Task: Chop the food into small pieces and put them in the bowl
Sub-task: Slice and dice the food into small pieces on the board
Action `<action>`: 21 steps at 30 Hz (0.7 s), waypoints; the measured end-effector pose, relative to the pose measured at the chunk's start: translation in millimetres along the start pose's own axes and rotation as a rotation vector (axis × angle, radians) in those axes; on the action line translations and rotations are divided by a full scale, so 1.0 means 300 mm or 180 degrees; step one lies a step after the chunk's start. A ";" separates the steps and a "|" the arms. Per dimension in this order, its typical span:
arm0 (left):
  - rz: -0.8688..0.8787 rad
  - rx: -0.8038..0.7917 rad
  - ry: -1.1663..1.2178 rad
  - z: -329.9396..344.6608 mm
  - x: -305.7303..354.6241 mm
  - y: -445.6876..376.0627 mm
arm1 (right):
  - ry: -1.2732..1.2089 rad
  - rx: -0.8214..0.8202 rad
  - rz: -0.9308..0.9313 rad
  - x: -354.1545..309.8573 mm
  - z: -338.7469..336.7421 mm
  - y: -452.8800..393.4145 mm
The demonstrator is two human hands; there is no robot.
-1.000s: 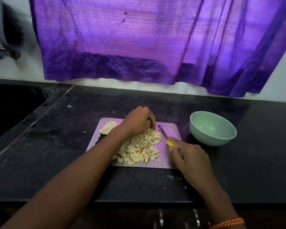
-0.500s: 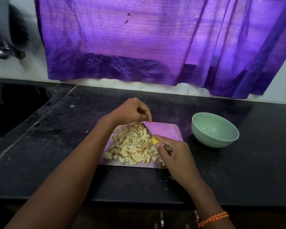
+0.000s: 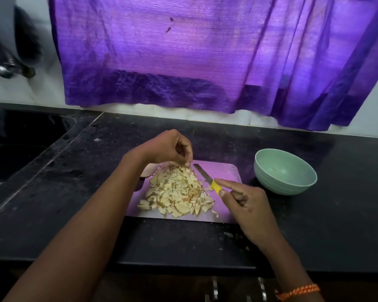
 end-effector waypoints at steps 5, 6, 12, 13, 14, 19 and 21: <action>0.0096 0.0104 0.0278 -0.034 -0.005 0.003 | 0.0248 0.0187 -0.0022 0.023 -0.028 -0.021; 0.0130 0.0114 0.0279 -0.040 -0.006 0.005 | 0.0259 0.0186 -0.0047 0.020 -0.027 -0.023; 0.0220 -0.0003 0.0257 -0.043 -0.003 0.011 | 0.0304 0.0152 -0.0121 0.016 -0.017 -0.027; 0.0203 0.0000 0.0287 -0.043 -0.002 0.008 | 0.0324 0.0163 -0.0117 0.018 -0.019 -0.027; 0.0185 0.0002 0.0326 -0.042 -0.003 0.006 | 0.0347 0.0171 -0.0109 0.020 -0.021 -0.027; 0.0138 0.0057 0.0293 -0.047 -0.012 0.007 | 0.0486 0.0216 -0.0095 0.015 -0.030 -0.025; 0.0092 0.0161 0.0175 -0.056 -0.021 0.006 | 0.0520 0.0226 -0.0067 0.020 -0.032 -0.025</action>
Point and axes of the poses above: each hand's wrist, its own y-axis away from the middle knuckle, its own z-axis out of the palm, x = y × z, the point moved 10 cm from there along -y, towards the middle knuckle, and after that the axes turned 10 degrees about -z, right-handed, at the moved point
